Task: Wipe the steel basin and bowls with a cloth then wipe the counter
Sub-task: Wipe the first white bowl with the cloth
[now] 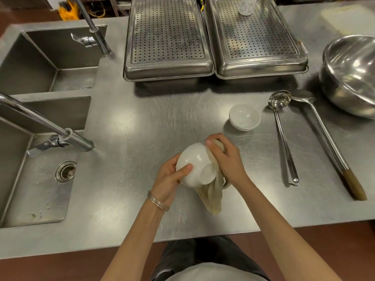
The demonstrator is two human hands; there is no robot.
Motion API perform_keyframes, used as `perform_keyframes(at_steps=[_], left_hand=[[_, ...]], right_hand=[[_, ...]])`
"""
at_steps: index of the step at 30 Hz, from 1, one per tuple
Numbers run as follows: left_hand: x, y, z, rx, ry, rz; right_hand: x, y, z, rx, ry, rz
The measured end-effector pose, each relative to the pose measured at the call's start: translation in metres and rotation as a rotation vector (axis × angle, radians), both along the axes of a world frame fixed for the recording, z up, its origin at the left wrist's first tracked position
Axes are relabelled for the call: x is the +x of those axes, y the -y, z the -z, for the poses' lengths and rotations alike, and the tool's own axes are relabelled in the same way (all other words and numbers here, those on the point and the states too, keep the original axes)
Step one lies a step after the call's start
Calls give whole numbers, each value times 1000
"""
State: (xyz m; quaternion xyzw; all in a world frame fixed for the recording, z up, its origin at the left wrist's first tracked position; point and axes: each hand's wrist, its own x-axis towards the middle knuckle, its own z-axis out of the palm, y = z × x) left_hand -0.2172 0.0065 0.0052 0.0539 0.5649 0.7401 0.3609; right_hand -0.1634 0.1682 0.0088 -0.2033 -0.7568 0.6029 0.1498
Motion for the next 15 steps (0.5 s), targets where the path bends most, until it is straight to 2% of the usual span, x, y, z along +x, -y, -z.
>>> perform_keyframes(at_steps=[2, 5, 7, 9, 12, 15], left_hand=[[5, 1, 5, 112, 126, -75], [12, -1, 9, 239, 254, -181], [14, -3, 9, 269, 283, -249], [13, -10, 9, 220, 238, -293], [19, -20, 8, 175, 228, -297], [24, -20, 11, 109, 196, -273]], right_hand=[[8, 5, 8, -180, 21, 68], [25, 13, 21, -229, 108, 136], [33, 11, 22, -171, 119, 244], [30, 12, 13, -117, 47, 320], [20, 29, 6, 42, 3, 259], [25, 40, 21, 294, 137, 202]])
